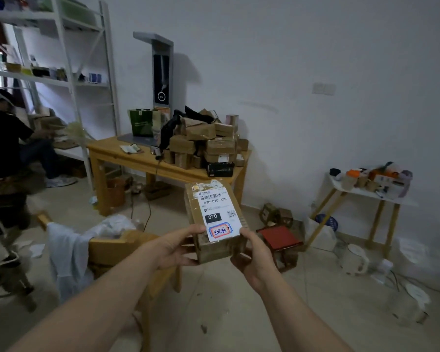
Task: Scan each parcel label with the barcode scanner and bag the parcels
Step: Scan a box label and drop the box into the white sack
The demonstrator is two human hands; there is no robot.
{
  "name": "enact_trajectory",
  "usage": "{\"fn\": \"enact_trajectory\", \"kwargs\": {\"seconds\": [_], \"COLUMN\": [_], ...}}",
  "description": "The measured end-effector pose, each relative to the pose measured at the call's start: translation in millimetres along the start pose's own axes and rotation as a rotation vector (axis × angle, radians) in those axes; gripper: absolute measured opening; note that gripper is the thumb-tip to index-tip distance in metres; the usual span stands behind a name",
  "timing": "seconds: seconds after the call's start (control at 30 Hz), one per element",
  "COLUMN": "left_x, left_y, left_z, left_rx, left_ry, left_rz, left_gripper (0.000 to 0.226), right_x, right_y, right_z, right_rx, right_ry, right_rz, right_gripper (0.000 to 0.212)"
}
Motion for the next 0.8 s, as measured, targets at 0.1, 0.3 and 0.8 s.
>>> {"fn": "enact_trajectory", "kwargs": {"seconds": [0.1, 0.3, 0.8], "left_x": [39.8, 105.5, 270.5], "left_y": [-53.9, -156.9, -363.4], "left_z": [-4.3, -45.5, -159.2], "left_rx": [-0.005, 0.073, 0.352], "left_ry": [-0.015, 0.014, 0.109], "left_rz": [0.008, 0.057, 0.158], "left_gripper": [0.108, 0.114, 0.084], "right_x": [-22.9, -28.1, -58.2], "right_y": [-66.6, -203.2, -514.9], "right_z": [20.2, 65.6, 217.5], "right_rx": [-0.025, -0.112, -0.380], "right_ry": [0.037, 0.139, 0.202], "right_rz": [-0.010, 0.039, 0.138], "right_gripper": [0.037, 0.050, 0.026]}}
Point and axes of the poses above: each hand's wrist, its own y-axis away from the middle knuckle, its own z-axis out of the palm, x = y × z, the point moved 9 cm from there along -y, towards the middle knuckle, and after that the axes turned 7 degrees about -z, right-handed, at the moved point
